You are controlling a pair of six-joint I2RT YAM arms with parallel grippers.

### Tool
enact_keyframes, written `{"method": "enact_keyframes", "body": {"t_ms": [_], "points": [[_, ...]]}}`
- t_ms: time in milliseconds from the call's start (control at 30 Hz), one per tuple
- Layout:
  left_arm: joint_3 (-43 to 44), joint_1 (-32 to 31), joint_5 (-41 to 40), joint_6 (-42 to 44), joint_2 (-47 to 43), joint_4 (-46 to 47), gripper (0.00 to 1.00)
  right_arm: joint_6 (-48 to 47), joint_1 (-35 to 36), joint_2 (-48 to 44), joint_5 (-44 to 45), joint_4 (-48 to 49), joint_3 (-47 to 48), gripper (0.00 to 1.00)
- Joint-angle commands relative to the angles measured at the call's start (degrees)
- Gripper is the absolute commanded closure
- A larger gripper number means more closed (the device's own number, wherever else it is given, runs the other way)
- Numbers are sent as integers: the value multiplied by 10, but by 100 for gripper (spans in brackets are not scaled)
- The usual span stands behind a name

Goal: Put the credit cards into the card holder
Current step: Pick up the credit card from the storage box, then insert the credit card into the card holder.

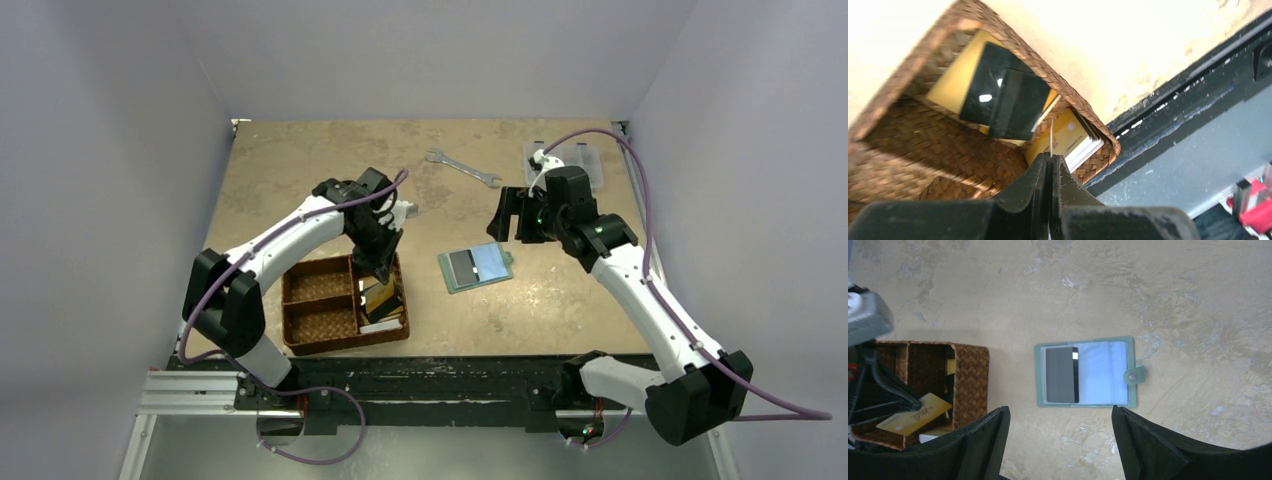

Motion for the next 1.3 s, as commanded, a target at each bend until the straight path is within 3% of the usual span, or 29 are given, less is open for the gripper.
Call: {"method": "enact_keyframes", "body": {"t_ms": [0, 200, 300, 533, 800, 1000, 1267], "points": [[72, 2, -85, -36, -44, -34, 100, 2, -2, 4, -17, 30, -13, 17], [161, 2, -160, -70, -73, -80, 100, -8, -1, 36, -38, 29, -13, 16], [177, 1, -172, -93, -93, -49, 100, -15, -2, 49, -61, 54, -39, 13], [7, 1, -127, -180, -231, 219, 100, -12, -1, 96, -80, 148, -112, 12], [-95, 2, -76, -237, -327, 360, 100, 30, -2, 118, -70, 235, -169, 12], [-118, 1, 5, -284, -316, 434, 100, 36, -4, 158, -63, 267, -182, 15], [-197, -5, 52, -342, -295, 554, 100, 50, -49, 173, -111, 304, -213, 24]]}}
